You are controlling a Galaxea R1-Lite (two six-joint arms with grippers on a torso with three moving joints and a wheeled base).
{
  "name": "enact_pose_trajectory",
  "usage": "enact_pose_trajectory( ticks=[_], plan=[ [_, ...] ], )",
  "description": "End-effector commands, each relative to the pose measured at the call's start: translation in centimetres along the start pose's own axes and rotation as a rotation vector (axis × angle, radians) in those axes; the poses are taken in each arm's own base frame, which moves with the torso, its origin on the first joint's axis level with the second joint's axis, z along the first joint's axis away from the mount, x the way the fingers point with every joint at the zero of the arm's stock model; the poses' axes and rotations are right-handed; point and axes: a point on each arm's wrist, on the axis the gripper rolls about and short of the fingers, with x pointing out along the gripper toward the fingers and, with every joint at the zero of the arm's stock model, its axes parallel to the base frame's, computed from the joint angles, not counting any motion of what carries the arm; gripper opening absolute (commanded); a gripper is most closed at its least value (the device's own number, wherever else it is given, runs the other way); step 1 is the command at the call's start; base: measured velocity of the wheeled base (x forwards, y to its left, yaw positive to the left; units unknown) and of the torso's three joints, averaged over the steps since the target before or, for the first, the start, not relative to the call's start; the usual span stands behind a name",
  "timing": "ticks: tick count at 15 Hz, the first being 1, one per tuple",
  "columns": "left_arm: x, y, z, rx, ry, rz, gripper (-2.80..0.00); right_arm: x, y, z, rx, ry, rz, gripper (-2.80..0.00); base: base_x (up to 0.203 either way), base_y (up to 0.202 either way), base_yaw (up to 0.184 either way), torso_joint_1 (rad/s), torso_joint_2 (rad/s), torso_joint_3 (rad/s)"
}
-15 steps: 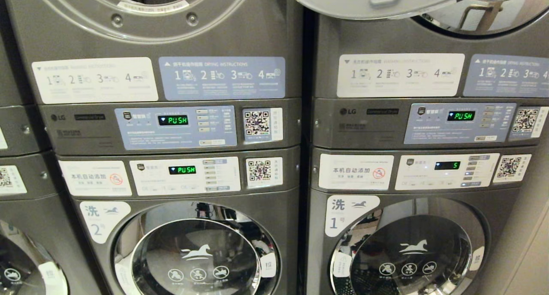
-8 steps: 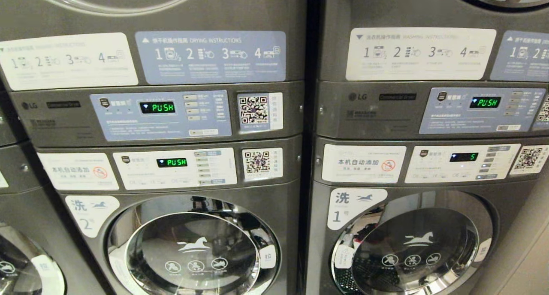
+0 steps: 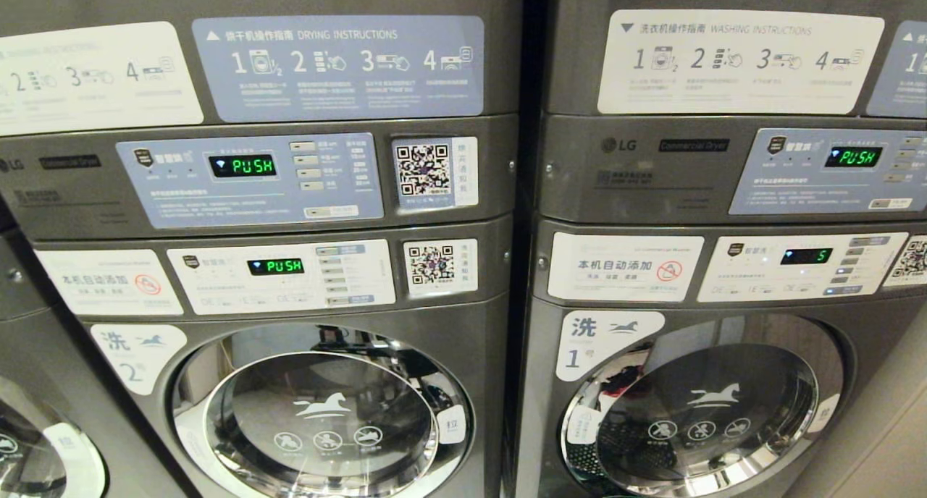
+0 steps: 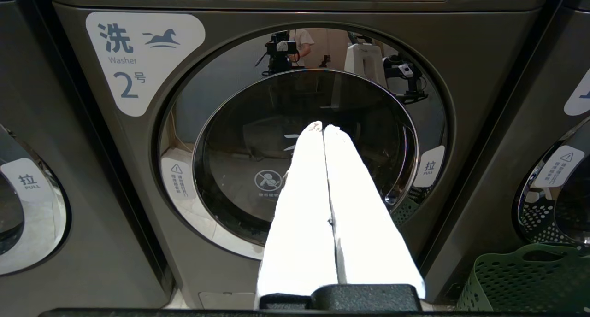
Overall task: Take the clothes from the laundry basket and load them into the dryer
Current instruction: Take the clothes out of the basket
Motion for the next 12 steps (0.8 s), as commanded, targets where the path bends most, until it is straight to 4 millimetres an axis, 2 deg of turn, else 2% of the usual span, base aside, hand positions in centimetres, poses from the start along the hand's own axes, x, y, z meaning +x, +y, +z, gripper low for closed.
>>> enact_pose_trajectory(
  ticks=[1,12],
  plan=[
    [0.00,0.00,0.00,0.001,-0.001,0.000,-2.80,0.01,0.00,-0.01,0.000,0.001,0.001,0.00,0.000,0.000,0.000,0.000,0.00,0.000],
    [0.00,0.00,0.00,0.001,-0.001,0.000,-2.80,0.01,0.00,-0.01,0.000,0.001,0.001,0.00,0.000,0.000,0.000,0.000,0.00,0.000]
  ],
)
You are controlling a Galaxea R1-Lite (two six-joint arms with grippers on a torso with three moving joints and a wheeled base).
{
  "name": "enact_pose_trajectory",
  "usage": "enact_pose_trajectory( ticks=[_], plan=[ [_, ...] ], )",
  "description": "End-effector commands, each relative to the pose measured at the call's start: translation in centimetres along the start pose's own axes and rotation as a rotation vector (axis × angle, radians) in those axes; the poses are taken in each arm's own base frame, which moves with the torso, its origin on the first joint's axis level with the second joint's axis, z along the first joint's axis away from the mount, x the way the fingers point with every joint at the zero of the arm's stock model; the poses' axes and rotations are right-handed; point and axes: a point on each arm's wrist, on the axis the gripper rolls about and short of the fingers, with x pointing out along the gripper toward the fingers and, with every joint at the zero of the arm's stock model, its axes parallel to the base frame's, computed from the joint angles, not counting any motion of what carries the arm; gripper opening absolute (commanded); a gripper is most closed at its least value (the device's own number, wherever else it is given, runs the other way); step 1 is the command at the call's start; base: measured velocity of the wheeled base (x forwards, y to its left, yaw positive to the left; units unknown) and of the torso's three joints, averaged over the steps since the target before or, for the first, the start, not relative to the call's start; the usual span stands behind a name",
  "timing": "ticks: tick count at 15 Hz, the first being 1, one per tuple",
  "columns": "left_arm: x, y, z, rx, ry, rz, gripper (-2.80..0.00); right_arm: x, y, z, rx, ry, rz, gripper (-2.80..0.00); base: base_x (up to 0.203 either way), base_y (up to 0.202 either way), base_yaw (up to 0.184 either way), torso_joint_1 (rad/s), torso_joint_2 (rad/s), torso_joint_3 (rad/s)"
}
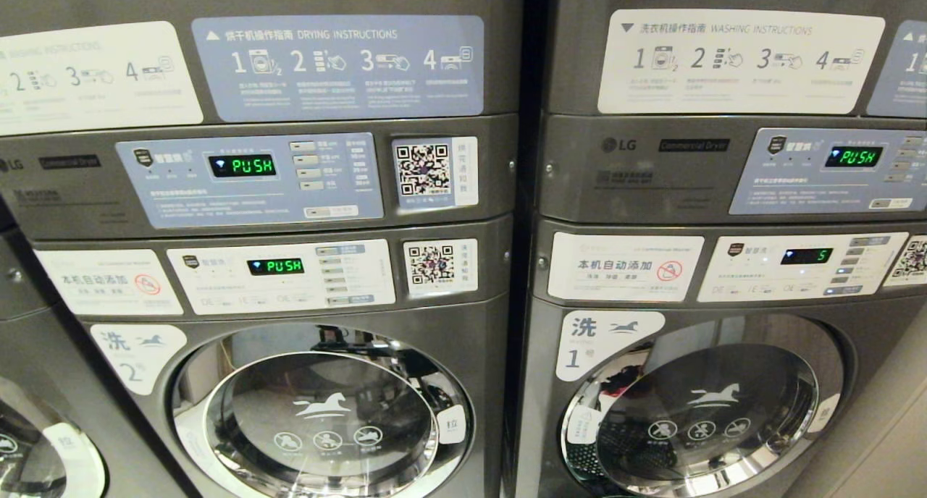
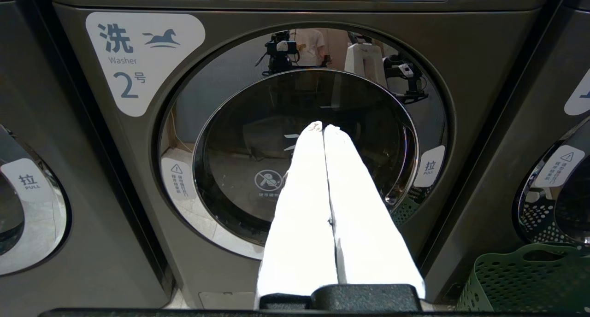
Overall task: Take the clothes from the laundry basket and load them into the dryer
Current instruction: Take the clothes out of the basket
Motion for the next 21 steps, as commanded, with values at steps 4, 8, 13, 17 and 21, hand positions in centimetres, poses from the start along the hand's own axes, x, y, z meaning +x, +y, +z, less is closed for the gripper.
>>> enact_pose_trajectory(
  ticks=[4,8,13,17,21],
  plan=[
    [0.00,0.00,0.00,0.000,-0.001,0.000,-2.80,0.00,0.00,-0.02,-0.004,0.001,0.001,0.00,0.000,0.000,0.000,0.000,0.00,0.000],
    [0.00,0.00,0.00,0.000,-0.001,0.000,-2.80,0.00,0.00,0.06,-0.005,-0.003,0.003,0.00,0.000,0.000,0.000,-0.011,0.03,0.023],
    [0.00,0.00,0.00,0.000,-0.001,0.000,-2.80,0.00,-0.05,0.07,0.066,-0.004,-0.018,0.00,0.000,0.000,0.000,-0.108,0.40,0.293],
    [0.00,0.00,0.01,0.000,-0.002,0.000,-2.80,0.00,-0.05,0.07,0.070,-0.003,-0.020,0.00,0.000,0.000,0.000,-0.094,0.47,0.375],
    [0.00,0.00,0.00,0.000,-0.001,0.000,-2.80,0.01,-0.05,0.03,0.070,-0.002,-0.019,0.00,0.000,0.000,0.000,-0.023,0.31,0.261]
  ],
)
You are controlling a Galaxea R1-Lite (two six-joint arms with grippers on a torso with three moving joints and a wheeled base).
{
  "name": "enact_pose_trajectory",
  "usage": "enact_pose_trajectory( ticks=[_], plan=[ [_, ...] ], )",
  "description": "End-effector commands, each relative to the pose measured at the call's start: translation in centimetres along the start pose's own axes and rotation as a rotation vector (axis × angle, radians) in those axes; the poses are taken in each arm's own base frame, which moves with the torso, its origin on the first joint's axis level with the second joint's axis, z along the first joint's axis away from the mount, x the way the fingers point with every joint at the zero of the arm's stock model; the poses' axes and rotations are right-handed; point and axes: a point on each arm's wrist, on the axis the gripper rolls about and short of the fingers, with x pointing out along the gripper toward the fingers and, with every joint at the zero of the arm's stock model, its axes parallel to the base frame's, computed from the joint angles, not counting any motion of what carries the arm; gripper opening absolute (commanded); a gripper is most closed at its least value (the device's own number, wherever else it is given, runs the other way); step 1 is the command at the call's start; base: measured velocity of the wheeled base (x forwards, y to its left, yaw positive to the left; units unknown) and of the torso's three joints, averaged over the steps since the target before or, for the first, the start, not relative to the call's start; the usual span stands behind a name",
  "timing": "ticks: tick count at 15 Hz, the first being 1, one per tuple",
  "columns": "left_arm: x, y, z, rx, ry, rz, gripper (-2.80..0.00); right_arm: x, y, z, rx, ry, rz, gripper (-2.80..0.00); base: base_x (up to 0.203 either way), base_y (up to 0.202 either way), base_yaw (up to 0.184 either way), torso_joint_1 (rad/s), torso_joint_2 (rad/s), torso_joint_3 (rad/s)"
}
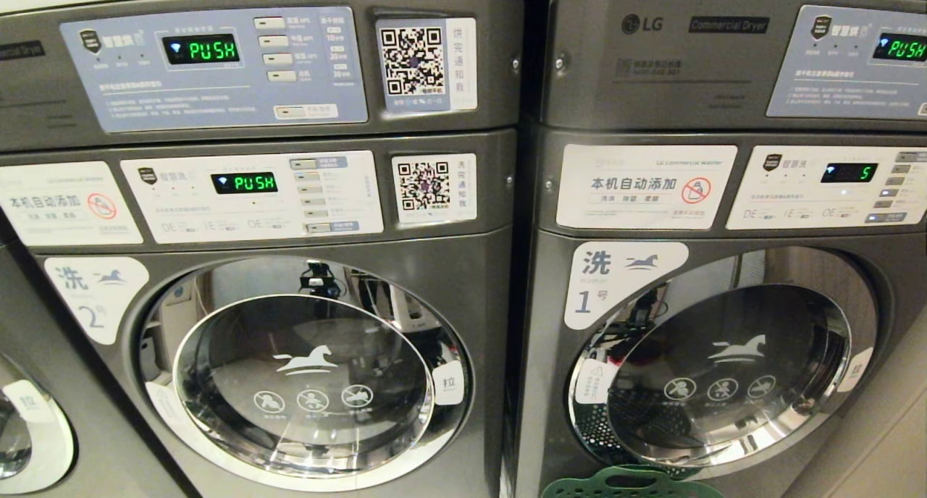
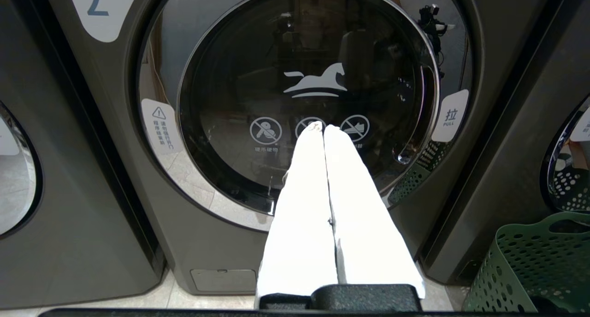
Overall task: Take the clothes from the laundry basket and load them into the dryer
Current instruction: Take the clothes out of the basket
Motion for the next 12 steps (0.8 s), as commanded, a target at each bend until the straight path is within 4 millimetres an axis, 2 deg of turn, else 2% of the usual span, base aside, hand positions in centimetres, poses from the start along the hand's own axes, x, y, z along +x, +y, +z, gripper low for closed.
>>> enact_pose_trajectory(
  ticks=[1,12],
  plan=[
    [0.00,0.00,0.00,0.000,0.000,0.000,-2.80,0.01,0.00,-0.01,0.000,0.001,0.000,0.00,0.000,0.000,0.000,0.000,0.00,0.000],
    [0.00,0.00,0.00,0.000,0.000,0.000,-2.80,-0.01,0.00,0.03,-0.006,-0.002,-0.001,0.00,0.000,0.000,0.000,0.000,0.00,0.000]
  ],
)
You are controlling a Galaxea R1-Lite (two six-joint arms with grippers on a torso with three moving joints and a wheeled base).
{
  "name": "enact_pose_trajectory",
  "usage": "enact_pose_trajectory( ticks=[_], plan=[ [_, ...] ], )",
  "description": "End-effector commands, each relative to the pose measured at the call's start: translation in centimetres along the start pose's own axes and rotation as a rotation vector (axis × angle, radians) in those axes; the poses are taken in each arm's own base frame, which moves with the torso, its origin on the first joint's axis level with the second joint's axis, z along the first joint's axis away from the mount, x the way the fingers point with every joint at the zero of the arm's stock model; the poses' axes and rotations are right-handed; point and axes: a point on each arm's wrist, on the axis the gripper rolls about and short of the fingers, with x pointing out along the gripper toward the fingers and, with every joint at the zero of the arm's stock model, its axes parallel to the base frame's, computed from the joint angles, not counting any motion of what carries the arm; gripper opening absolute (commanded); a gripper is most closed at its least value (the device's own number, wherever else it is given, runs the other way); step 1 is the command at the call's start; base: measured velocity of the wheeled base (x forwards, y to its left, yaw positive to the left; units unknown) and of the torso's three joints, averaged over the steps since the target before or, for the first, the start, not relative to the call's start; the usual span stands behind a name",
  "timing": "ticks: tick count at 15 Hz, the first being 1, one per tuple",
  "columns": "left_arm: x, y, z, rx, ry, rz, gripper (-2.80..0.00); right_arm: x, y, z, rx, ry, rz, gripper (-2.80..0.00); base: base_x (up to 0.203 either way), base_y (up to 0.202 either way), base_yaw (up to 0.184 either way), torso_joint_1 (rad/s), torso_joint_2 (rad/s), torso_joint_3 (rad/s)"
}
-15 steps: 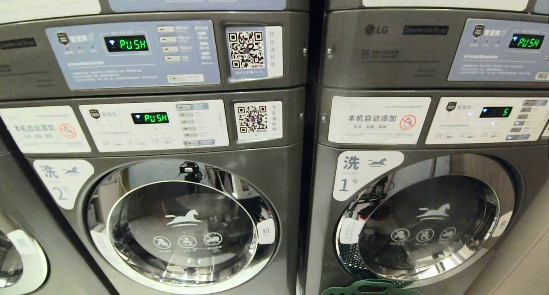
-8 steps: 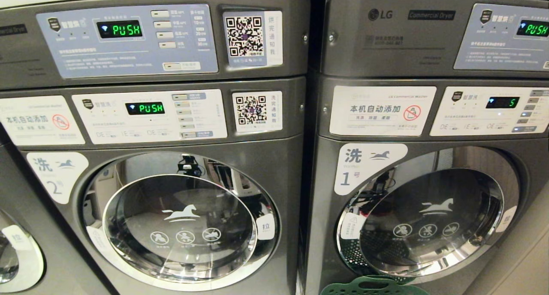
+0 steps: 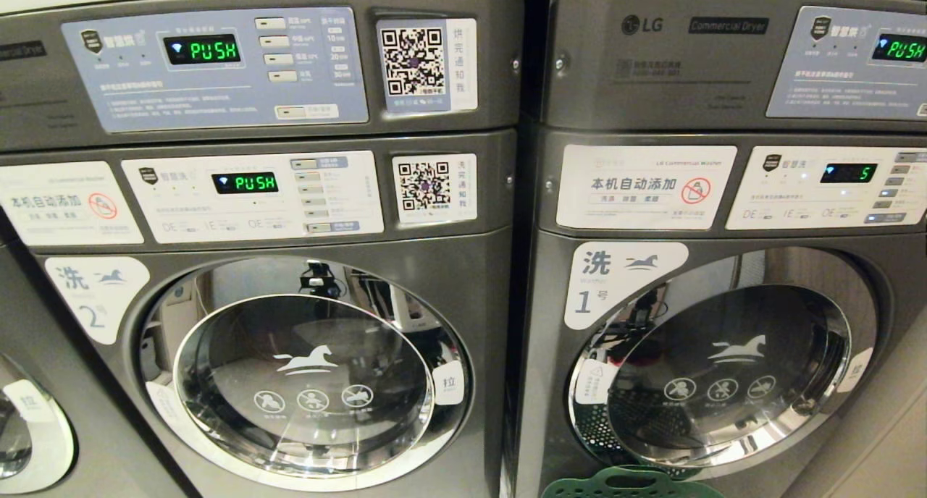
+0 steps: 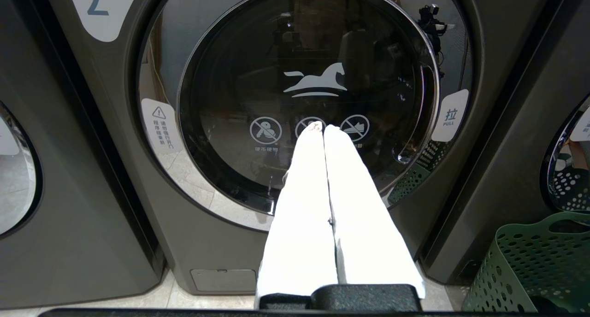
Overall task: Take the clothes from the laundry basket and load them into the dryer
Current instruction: Take the clothes out of the basket
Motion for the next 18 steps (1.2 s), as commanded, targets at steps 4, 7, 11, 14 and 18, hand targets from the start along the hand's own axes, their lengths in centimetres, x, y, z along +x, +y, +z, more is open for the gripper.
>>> enact_pose_trajectory(
  ticks=[4,7,11,14,18],
  plan=[
    [-0.01,0.00,-0.01,0.000,-0.002,0.000,-2.80,0.01,0.00,-0.05,0.006,0.001,0.000,0.00,0.000,0.000,0.000,0.000,0.00,0.000],
    [0.00,0.00,0.00,0.000,-0.001,0.000,-2.80,0.01,0.00,-0.04,0.004,0.001,-0.001,0.00,0.000,0.000,0.000,0.000,0.00,0.000],
    [0.00,0.00,0.00,0.000,-0.001,0.000,-2.80,0.01,0.00,0.00,0.003,0.001,-0.001,0.00,0.000,0.000,0.000,0.000,0.00,0.000],
    [0.00,0.00,0.00,0.000,-0.001,0.000,-2.80,0.01,0.00,0.00,0.004,0.001,-0.001,0.00,0.000,0.000,0.000,0.000,0.00,0.000],
    [0.00,0.00,0.00,0.000,-0.001,0.000,-2.80,0.01,0.00,0.00,0.004,0.001,-0.001,0.00,0.000,0.000,0.000,0.000,0.00,0.000]
  ],
)
